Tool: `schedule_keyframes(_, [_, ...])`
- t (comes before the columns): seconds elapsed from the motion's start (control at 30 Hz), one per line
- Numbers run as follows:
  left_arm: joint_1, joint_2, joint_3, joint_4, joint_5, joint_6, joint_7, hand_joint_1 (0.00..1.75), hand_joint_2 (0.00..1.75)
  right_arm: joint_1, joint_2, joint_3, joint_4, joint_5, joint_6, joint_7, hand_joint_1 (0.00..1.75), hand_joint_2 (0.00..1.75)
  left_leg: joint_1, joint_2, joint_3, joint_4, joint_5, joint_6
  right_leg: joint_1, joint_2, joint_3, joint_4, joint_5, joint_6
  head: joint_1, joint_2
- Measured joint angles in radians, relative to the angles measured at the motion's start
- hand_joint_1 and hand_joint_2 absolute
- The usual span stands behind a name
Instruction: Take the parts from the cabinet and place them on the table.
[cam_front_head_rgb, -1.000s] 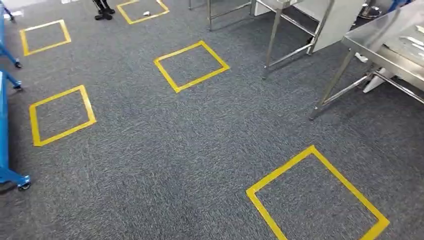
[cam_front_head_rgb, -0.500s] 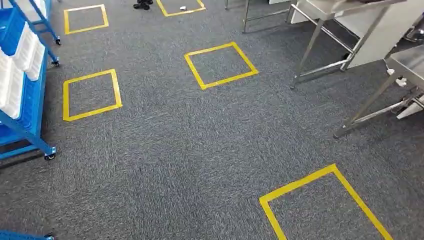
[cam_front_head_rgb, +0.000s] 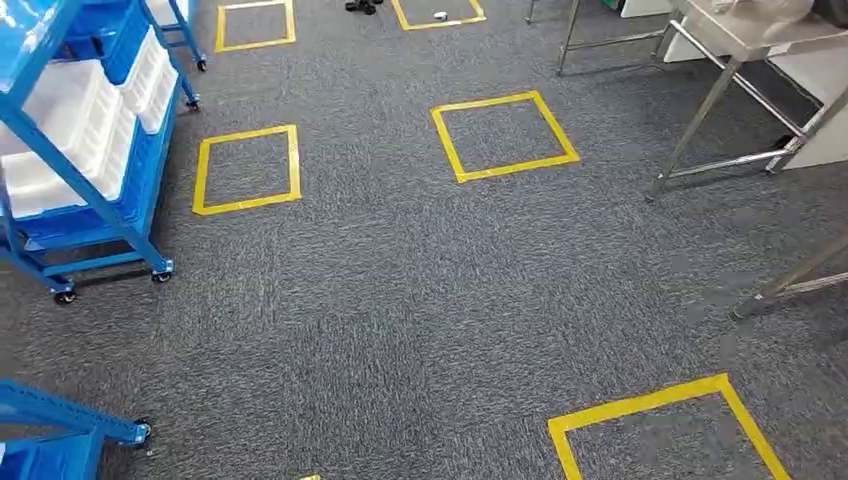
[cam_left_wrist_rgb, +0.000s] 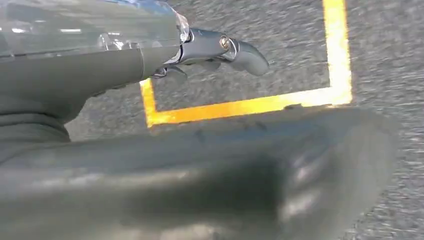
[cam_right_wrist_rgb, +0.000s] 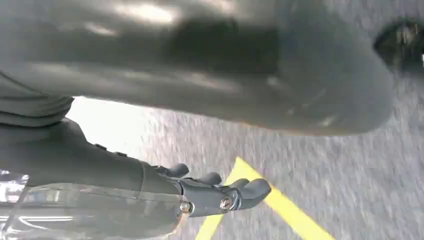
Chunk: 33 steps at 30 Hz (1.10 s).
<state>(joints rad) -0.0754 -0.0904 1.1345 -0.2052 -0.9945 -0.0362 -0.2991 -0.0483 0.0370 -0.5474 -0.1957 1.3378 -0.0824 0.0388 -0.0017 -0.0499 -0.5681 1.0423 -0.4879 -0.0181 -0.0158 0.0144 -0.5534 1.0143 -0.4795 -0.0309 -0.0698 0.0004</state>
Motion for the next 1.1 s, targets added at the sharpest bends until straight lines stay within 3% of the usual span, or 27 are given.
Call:
schedule_keyframes(0.03, [-0.002, -0.003, 0.003, 0.000, 0.003, -0.003, 0.001, 0.00, 0.00, 0.000, -0.005, 0.000, -0.001, 0.000, -0.007, -0.014, 0.00, 0.00, 0.002, 0.021, -0.027, 0.052, -0.033, -0.002, 0.002, -0.011, 0.000, 0.000, -0.001, -0.006, 0.000, 0.000])
schedule_keyframes(0.1, [-0.007, -0.011, 0.006, 0.000, 0.001, -0.015, 0.003, 0.00, 0.00, -0.003, -0.014, -0.002, -0.002, -0.008, -0.019, -0.037, 0.00, 0.00, 0.007, 0.036, -0.117, 0.236, -0.119, -0.008, 0.009, -0.041, -0.001, 0.001, -0.004, -0.009, 0.000, 0.000])
schedule_keyframes(0.13, [-0.007, -0.015, 0.006, 0.000, -0.005, -0.020, 0.003, 0.00, 0.00, -0.006, -0.017, -0.003, -0.002, -0.014, -0.025, -0.042, 0.00, 0.00, 0.008, 0.037, -0.142, 0.287, -0.135, -0.010, 0.010, -0.053, -0.002, 0.001, -0.005, -0.009, 0.000, 0.000])
schedule_keyframes(0.17, [-0.005, -0.019, 0.006, 0.000, -0.013, -0.027, 0.006, 0.00, 0.00, -0.010, -0.021, -0.005, -0.003, -0.020, -0.031, -0.043, 0.00, 0.00, 0.011, 0.038, -0.152, 0.305, -0.127, -0.012, 0.012, -0.068, -0.001, 0.001, -0.005, -0.009, 0.000, 0.000])
schedule_keyframes(0.2, [-0.004, -0.023, 0.006, 0.000, -0.021, -0.031, 0.008, 0.00, 0.00, -0.013, -0.022, -0.006, -0.003, -0.023, -0.035, -0.044, 0.00, 0.00, 0.012, 0.042, -0.134, 0.269, -0.099, -0.012, 0.013, -0.079, 0.000, 0.001, -0.007, -0.008, 0.000, 0.000])
schedule_keyframes(0.23, [-0.004, -0.024, 0.006, 0.000, -0.025, -0.033, 0.010, 0.00, 0.00, -0.014, -0.022, -0.007, -0.003, -0.028, -0.040, -0.044, 0.00, 0.00, 0.012, 0.046, -0.095, 0.193, -0.059, -0.009, 0.013, -0.090, 0.002, 0.001, -0.008, -0.006, 0.000, 0.000])
schedule_keyframes(0.27, [-0.005, -0.027, 0.003, 0.000, -0.042, -0.035, 0.019, 0.00, 0.00, -0.016, -0.022, -0.013, -0.003, -0.043, -0.050, -0.042, 0.00, 0.00, 0.011, 0.059, -0.039, 0.088, -0.013, -0.005, 0.014, -0.101, 0.006, 0.001, -0.010, -0.004, 0.000, 0.000])
schedule_keyframes(0.3, [-0.006, -0.027, -0.002, 0.000, -0.057, -0.038, 0.031, 0.00, 0.00, -0.015, -0.022, -0.024, -0.003, -0.063, -0.057, -0.037, 0.00, 0.00, 0.007, 0.105, 0.020, -0.012, 0.020, 0.004, 0.016, -0.112, 0.012, 0.001, -0.013, -0.001, 0.000, 0.000])
schedule_keyframes(0.33, [-0.008, -0.027, -0.008, 0.000, -0.070, -0.039, 0.045, 0.00, 0.00, -0.014, -0.022, -0.038, -0.003, -0.085, -0.064, -0.029, 0.00, 0.00, -0.001, 0.121, 0.025, -0.032, 0.012, 0.008, 0.021, -0.121, 0.014, 0.003, -0.017, 0.005, 0.000, 0.000])
schedule_keyframes(0.47, [-0.002, -0.020, -0.023, 0.000, -0.092, -0.039, 0.068, 0.00, 0.00, -0.020, -0.024, -0.116, -0.005, -0.208, -0.101, -0.017, 0.00, 0.00, -0.003, 0.078, 0.022, -0.049, 0.023, 0.028, 0.016, -0.153, 0.025, -0.002, -0.019, 0.026, 0.000, 0.000])
schedule_keyframes(0.5, [0.002, -0.019, -0.025, 0.000, -0.091, -0.038, 0.067, 0.00, 0.00, -0.017, -0.025, -0.143, -0.006, -0.248, -0.113, -0.018, 0.00, 0.00, 0.006, 0.069, 0.036, -0.060, 0.033, 0.032, 0.009, -0.123, 0.025, 0.009, -0.030, 0.034, 0.000, 0.000])
schedule_keyframes(0.53, [0.002, -0.016, -0.025, 0.000, -0.088, -0.032, 0.063, 0.00, 0.00, -0.015, -0.025, -0.179, -0.006, -0.294, -0.130, -0.022, 0.00, 0.00, 0.006, 0.059, 0.036, -0.064, 0.036, 0.038, 0.009, -0.069, 0.010, 0.041, -0.056, 0.036, 0.000, 0.000])
schedule_keyframes(0.57, [0.000, -0.011, -0.025, 0.000, -0.080, -0.025, 0.056, 0.00, 0.00, -0.013, -0.025, -0.215, -0.006, -0.337, -0.146, -0.025, 0.00, 0.00, 0.005, 0.051, 0.033, -0.064, 0.039, 0.041, 0.006, -0.036, -0.025, 0.116, -0.103, 0.037, 0.000, 0.000])
schedule_keyframes(0.63, [-0.006, -0.005, -0.021, 0.000, -0.053, -0.011, 0.038, 0.00, 0.00, -0.009, -0.026, -0.286, -0.006, -0.426, -0.185, -0.031, 0.00, 0.00, 0.004, 0.024, 0.031, -0.063, 0.039, 0.041, 0.004, -0.017, -0.106, 0.284, -0.175, 0.040, 0.000, 0.000])
schedule_keyframes(0.67, [-0.006, -0.004, -0.018, 0.000, -0.042, -0.005, 0.033, 0.00, 0.00, -0.009, -0.026, -0.312, -0.006, -0.454, -0.197, -0.033, 0.00, 0.00, 0.004, 0.010, 0.032, -0.062, 0.038, 0.041, 0.003, -0.016, -0.128, 0.323, -0.175, 0.041, 0.000, 0.000])
schedule_keyframes(0.7, [-0.006, 0.001, -0.008, 0.000, -0.023, 0.005, 0.023, 0.00, 0.00, -0.009, -0.026, -0.352, -0.006, -0.495, -0.211, -0.042, 0.00, 0.00, 0.005, -0.003, 0.034, -0.061, 0.038, 0.040, 0.001, -0.016, -0.125, 0.307, -0.150, 0.042, 0.000, 0.000])
schedule_keyframes(0.77, [-0.005, 0.004, 0.009, 0.000, -0.002, 0.016, 0.016, 0.00, 0.00, -0.012, -0.026, -0.412, -0.006, -0.544, -0.224, -0.054, 0.00, 0.00, 0.009, -0.033, 0.037, -0.052, 0.032, 0.031, -0.008, -0.008, -0.063, 0.164, -0.054, 0.047, 0.000, 0.000])
schedule_keyframes(0.8, [-0.006, 0.007, 0.016, 0.000, 0.015, 0.024, 0.010, 0.00, 0.00, -0.012, -0.026, -0.447, -0.007, -0.569, -0.225, -0.066, 0.00, 0.00, 0.011, -0.045, 0.036, -0.044, 0.027, 0.024, -0.016, 0.018, -0.024, 0.074, -0.008, 0.052, 0.000, 0.000])
schedule_keyframes(0.83, [-0.007, 0.012, 0.030, 0.000, 0.037, 0.036, 0.005, 0.00, 0.00, -0.013, -0.025, -0.481, -0.007, -0.595, -0.223, -0.079, 0.00, 0.00, 0.013, -0.056, 0.029, -0.038, 0.023, 0.017, -0.023, 0.076, -0.004, 0.038, -0.023, 0.051, 0.000, 0.000])
schedule_keyframes(0.87, [-0.012, 0.018, 0.043, -0.001, 0.055, 0.045, 0.004, 0.00, 0.00, -0.016, -0.022, -0.507, -0.007, -0.614, -0.220, -0.090, 0.00, 0.00, 0.007, -0.068, 0.021, -0.025, 0.017, 0.008, -0.017, 0.073, -0.007, 0.027, -0.017, 0.043, -0.001, 0.000])
schedule_keyframes(0.97, [-0.008, 0.030, 0.085, -0.002, 0.087, 0.058, 0.002, 0.00, 0.00, -0.029, -0.022, -0.570, -0.009, -0.639, -0.210, -0.104, 0.00, 0.00, 0.017, -0.097, 0.012, -0.034, 0.024, -0.012, -0.008, 0.038, -0.005, 0.028, -0.018, 0.022, 0.000, 0.000])
schedule_keyframes(1.0, [-0.005, 0.036, 0.090, -0.003, 0.088, 0.058, 0.002, 0.00, 0.00, -0.031, -0.022, -0.582, -0.009, -0.639, -0.203, -0.105, 0.00, 0.00, 0.019, -0.083, 0.013, -0.027, 0.019, -0.015, -0.013, 0.021, -0.003, 0.022, -0.013, 0.011, 0.000, 0.000])
schedule_keyframes(1.03, [-0.003, 0.038, 0.100, -0.003, 0.088, 0.057, 0.002, 0.00, 0.00, -0.031, -0.021, -0.591, -0.010, -0.633, -0.200, -0.107, 0.00, 0.00, 0.012, -0.012, -0.002, 0.010, -0.006, -0.016, -0.009, 0.010, -0.001, 0.019, -0.015, 0.002, -0.001, 0.000])
schedule_keyframes(1.07, [-0.006, 0.039, 0.104, -0.003, 0.087, 0.055, 0.003, 0.00, 0.00, -0.030, -0.020, -0.597, -0.010, -0.625, -0.198, -0.107, 0.00, 0.00, 0.012, 0.016, -0.033, 0.071, -0.043, -0.018, -0.005, -0.004, -0.001, 0.019, -0.016, -0.002, -0.001, 0.000])
schedule_keyframes(1.1, [-0.011, 0.041, 0.106, -0.003, 0.085, 0.049, 0.004, 0.00, 0.00, -0.027, -0.019, -0.602, -0.010, -0.614, -0.191, -0.107, 0.00, 0.00, 0.013, 0.032, -0.077, 0.160, -0.086, -0.019, 0.000, -0.021, -0.002, 0.019, -0.017, -0.005, -0.001, 0.000])
